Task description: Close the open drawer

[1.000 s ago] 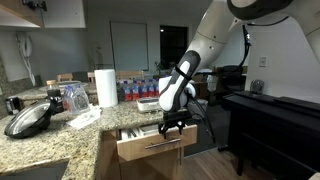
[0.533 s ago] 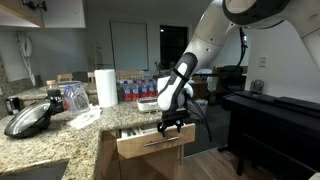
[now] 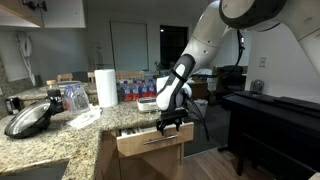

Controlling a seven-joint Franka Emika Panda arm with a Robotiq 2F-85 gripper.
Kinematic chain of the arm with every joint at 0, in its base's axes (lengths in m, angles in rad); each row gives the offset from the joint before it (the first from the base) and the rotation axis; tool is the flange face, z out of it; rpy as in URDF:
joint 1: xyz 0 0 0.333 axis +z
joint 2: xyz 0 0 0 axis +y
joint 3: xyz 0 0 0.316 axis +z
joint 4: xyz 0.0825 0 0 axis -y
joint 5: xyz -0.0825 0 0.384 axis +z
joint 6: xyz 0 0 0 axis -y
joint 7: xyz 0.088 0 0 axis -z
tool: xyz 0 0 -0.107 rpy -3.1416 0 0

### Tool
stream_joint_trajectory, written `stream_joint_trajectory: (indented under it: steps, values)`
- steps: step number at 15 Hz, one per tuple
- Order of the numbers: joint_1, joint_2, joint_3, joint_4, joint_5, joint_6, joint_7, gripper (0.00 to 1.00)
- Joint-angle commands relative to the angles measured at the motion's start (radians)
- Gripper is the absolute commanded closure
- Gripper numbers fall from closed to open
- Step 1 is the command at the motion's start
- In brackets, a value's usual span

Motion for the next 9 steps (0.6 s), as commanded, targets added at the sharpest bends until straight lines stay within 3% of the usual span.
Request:
stream_joint_trajectory:
  steps: [1, 9]
  values:
    - [0.016, 0.014, -0.026, 0.032, -0.007, 0.013, 0.016, 0.0]
    - [0.021, 0.049, -0.037, 0.08, -0.003, 0.02, 0.018, 0.0]
